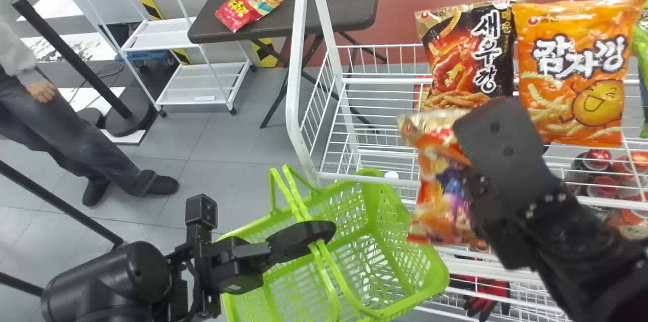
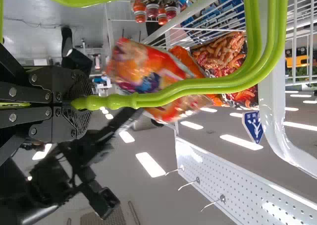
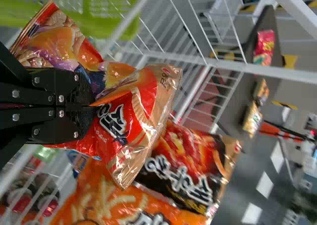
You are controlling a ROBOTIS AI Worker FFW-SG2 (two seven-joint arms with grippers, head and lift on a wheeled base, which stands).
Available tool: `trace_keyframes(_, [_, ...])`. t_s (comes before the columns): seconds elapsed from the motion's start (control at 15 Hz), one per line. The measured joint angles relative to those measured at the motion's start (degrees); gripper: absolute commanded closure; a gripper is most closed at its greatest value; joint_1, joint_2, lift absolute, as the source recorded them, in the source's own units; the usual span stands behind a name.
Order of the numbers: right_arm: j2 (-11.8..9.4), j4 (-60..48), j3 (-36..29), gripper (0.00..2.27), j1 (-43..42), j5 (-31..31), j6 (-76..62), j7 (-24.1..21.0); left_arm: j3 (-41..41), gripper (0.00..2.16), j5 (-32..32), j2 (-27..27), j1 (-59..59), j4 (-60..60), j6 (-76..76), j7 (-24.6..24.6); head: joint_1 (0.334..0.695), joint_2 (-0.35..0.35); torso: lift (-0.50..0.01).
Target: Hold basket handle with left hand then pick Saewookkang with right hand and place into basket
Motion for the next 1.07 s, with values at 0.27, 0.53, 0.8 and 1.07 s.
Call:
trace_keyframes(0.27, [-0.92,0.88,5.6,2.25,1.88,-0.04,-1.94,-0.33,-0.18,2.16,0.29,-0.51,0.21,-0.09,0.0,-0.17,0.695,0.35,-0.019])
trace_keyframes(0.53, [0.47,9.02,7.52,2.1,1.94,-3.4,-12.69,-0.96,-0.24,2.15,0.74,-0.69,0.87,-0.38,0.0,-0.26,0.695,0.35,-0.019])
trace_keyframes(0.8, [1.36,18.13,7.86,0.0,1.86,-6.92,-22.41,-0.62,-0.23,2.15,0.77,-0.7,1.01,-0.59,0.0,-0.27,0.695,0.35,-0.019])
trace_keyframes(1.07, [0.93,21.17,7.26,0.07,2.42,-6.07,-29.92,-1.07,-0.24,2.16,0.77,-0.72,1.01,-0.61,0.0,-0.25,0.695,0.35,-0.019])
